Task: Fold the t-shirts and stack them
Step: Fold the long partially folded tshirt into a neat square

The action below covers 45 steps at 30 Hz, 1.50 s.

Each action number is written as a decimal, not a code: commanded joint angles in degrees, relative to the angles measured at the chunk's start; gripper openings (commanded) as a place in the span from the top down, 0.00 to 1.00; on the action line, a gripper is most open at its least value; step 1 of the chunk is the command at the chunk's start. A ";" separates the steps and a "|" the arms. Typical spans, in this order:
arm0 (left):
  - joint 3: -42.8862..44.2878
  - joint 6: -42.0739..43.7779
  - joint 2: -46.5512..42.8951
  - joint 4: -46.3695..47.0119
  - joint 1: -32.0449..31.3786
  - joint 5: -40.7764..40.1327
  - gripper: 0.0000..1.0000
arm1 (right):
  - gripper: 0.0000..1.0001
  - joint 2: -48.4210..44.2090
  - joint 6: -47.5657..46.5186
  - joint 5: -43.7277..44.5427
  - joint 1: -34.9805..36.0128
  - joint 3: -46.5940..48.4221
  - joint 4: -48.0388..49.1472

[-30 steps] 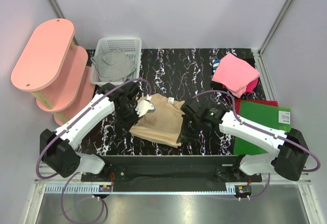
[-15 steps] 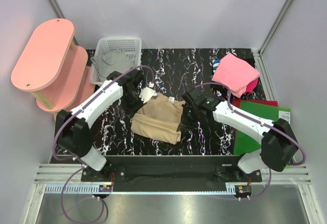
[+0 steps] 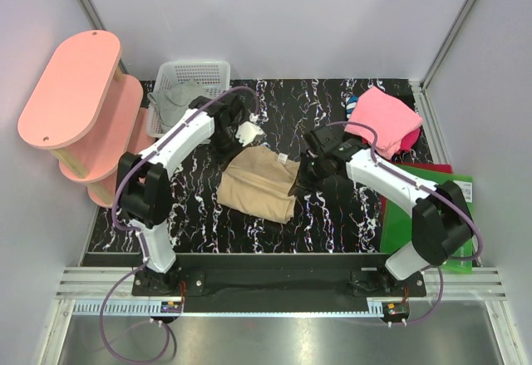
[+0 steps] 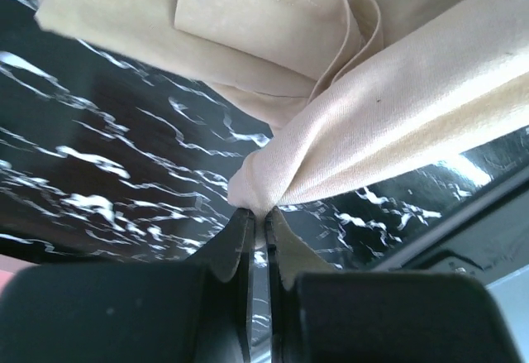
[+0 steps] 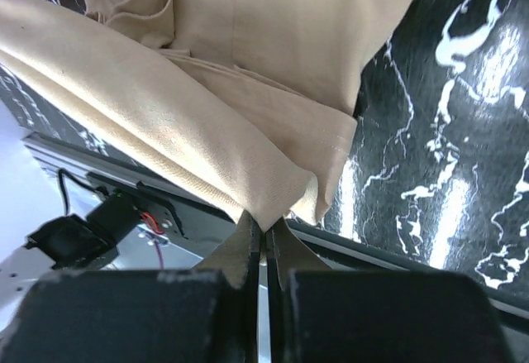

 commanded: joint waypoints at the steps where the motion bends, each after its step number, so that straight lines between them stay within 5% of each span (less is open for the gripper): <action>1: 6.88 0.66 3.18 -0.03 0.76 -3.25 1.00 | 1.00 3.92 -2.67 -3.43 -4.30 2.22 2.41; 15: 19.11 0.30 13.39 -2.84 1.55 -3.43 1.00 | 1.00 9.74 -5.13 -9.41 -9.84 6.61 6.02; 27: -0.30 -2.86 -13.23 -5.90 1.64 3.58 1.00 | 1.00 -10.90 -3.29 -12.58 -6.07 -1.29 2.34; 39: -25.17 0.74 -33.10 -17.25 -0.82 11.16 0.95 | 1.00 -22.95 7.08 -10.21 13.09 -15.87 -0.83; 45: -26.33 1.53 -37.16 -19.10 -1.53 11.61 0.94 | 1.00 -27.35 12.80 -8.55 17.14 -17.74 -2.31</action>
